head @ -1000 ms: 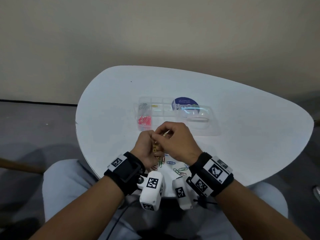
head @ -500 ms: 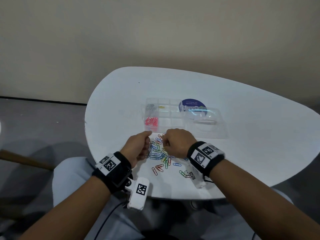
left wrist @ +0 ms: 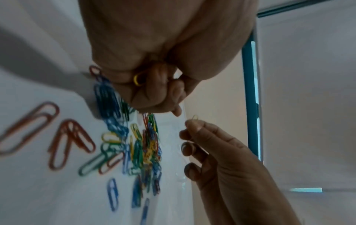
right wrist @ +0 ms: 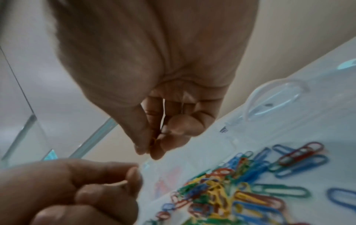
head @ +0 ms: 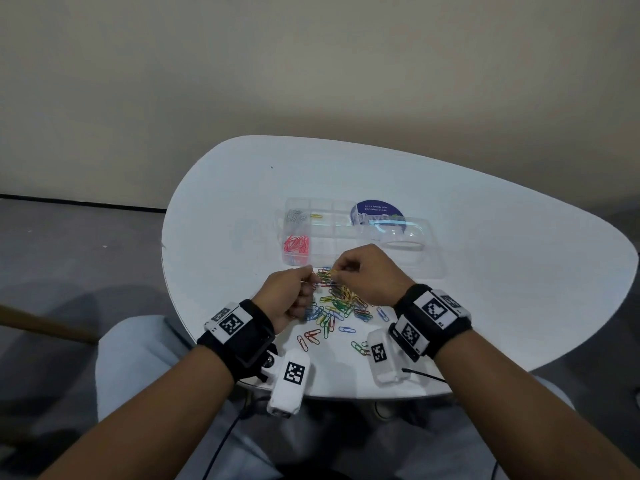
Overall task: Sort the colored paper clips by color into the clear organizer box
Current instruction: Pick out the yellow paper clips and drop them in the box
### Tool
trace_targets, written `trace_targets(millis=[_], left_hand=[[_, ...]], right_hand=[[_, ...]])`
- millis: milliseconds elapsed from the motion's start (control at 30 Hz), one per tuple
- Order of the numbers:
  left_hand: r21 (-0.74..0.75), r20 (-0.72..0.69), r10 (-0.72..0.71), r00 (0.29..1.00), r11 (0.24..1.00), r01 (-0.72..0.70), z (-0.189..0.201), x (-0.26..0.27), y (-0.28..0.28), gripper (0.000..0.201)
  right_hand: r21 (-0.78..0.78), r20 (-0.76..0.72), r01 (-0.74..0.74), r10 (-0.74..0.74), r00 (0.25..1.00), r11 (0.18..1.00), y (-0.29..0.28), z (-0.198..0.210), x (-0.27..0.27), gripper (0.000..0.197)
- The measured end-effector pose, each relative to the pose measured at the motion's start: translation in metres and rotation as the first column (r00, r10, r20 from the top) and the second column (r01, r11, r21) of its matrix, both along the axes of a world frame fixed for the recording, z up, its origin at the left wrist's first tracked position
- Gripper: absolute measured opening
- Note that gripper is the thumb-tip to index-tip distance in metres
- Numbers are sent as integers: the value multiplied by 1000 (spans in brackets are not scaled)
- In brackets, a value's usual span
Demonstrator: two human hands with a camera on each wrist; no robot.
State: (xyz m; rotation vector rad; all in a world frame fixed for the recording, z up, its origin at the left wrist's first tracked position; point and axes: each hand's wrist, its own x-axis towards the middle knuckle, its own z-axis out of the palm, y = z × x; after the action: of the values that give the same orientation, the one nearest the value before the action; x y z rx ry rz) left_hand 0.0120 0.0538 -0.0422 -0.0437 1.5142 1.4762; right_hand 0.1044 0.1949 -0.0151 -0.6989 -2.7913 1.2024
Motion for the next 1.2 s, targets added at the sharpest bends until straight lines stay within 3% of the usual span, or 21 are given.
trace_targets(millis=[133,233,333,400,467,533,600,700,833,967,1067,1200], left_hand=[[135,388,-46,921,991,-8,-3,3,4,41],[146,454,-25,891,988,-47,-9,2,4,38],[38,249,44,967,998,-55,-5,1,2,43],[-88,-90,-92,992,993,84,1,1,-1,50],[-290,-413,-339,845,929,231,4,0,-5,57],[-392,-531,-484,695,868,305,2,-4,-6,53],[-453,-572,-579,582,814,364,0,-7,-7,39],[-505,-584,-655,480,756,417,2,-8,-7,15],[-621,-590,-740,324,672,404,4,-8,-6,13],[-630,-604,-736,304,675,383,0,-12,-7,13],[-594,-633,-697,337,716,365,-2,-17,-11,9],[-555,-650,-652,391,759,341,-6,-22,-15,8]], right_hand=[[-110,-83,-45,36,996,993,-14,17,0,7],[-79,-89,-48,41,995,996,-16,18,-2,7],[58,40,-49,47,998,997,-11,8,-5,7],[151,170,-110,84,982,982,-13,-1,-7,7],[210,276,-160,99,956,965,-14,-6,-9,7],[232,328,-182,99,939,956,-15,-8,-11,4],[240,339,-178,90,937,954,-13,-9,-13,6],[228,335,-182,99,937,956,-11,-9,-13,15],[145,224,-144,109,969,979,-6,-6,-7,10],[80,228,-177,155,961,981,-9,-2,7,21],[109,280,-220,183,942,969,-14,-5,13,29],[147,287,-204,156,945,968,-18,-11,12,23]])
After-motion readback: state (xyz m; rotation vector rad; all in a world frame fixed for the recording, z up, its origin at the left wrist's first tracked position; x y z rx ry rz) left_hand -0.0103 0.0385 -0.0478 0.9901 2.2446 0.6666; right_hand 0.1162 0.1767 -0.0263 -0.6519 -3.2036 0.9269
